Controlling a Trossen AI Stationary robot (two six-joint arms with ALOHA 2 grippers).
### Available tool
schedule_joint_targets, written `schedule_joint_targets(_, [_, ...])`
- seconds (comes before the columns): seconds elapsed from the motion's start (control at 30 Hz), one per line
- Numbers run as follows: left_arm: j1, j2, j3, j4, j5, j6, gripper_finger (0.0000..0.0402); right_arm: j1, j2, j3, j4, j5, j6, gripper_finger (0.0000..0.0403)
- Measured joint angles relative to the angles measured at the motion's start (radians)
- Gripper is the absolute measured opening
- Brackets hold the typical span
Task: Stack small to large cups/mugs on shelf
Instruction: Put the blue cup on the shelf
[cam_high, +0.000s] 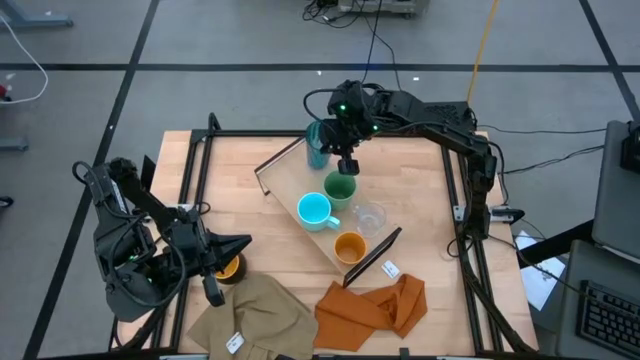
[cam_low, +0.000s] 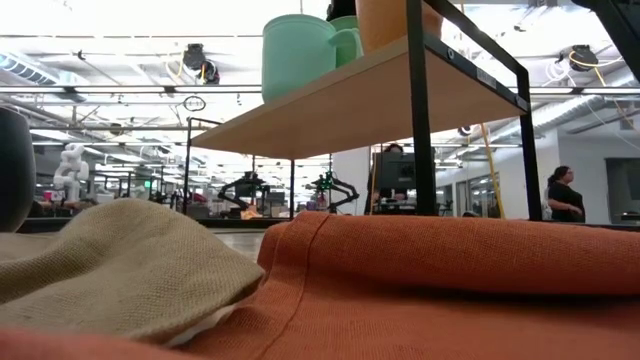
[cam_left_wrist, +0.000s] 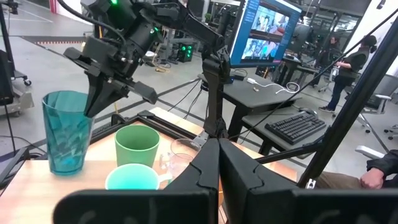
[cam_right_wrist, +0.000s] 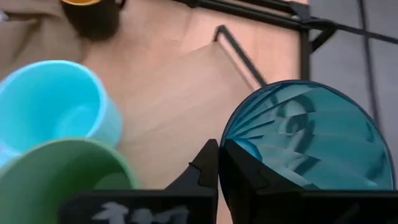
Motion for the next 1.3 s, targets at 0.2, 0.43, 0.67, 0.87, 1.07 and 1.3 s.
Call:
schedule_joint_targets(0.2, [0.0, 0.0, 0.0, 0.0, 0.0, 0.0, 0.001, 0.001, -0.001, 0.0, -0.026, -0.047, 0.011, 0.0])
schedule_joint_targets(0.43, [0.0, 0.0, 0.0, 0.0, 0.0, -0.003, 0.001, 0.0, -0.001, 0.0, -0.022, -0.043, 0.01, 0.0001])
schedule_joint_targets(0.67, [0.0, 0.0, 0.0, 0.001, 0.0, -0.005, 0.001, -0.001, -0.001, 0.0, -0.024, -0.044, 0.008, 0.0006])
schedule_joint_targets(0.87, [0.0, 0.0, 0.0, 0.001, 0.001, -0.007, 0.001, -0.011, -0.001, 0.0, -0.029, -0.044, 0.017, 0.0007])
schedule_joint_targets(1.07, [0.0, 0.0, 0.0, 0.001, 0.001, -0.007, 0.001, -0.011, -0.001, 0.0, -0.027, -0.057, 0.015, 0.0008])
schedule_joint_targets(1.3, [0.0, 0.0, 0.0, 0.001, 0.001, -0.006, 0.001, -0.011, -0.001, -0.013, -0.019, -0.096, 0.028, 0.001])
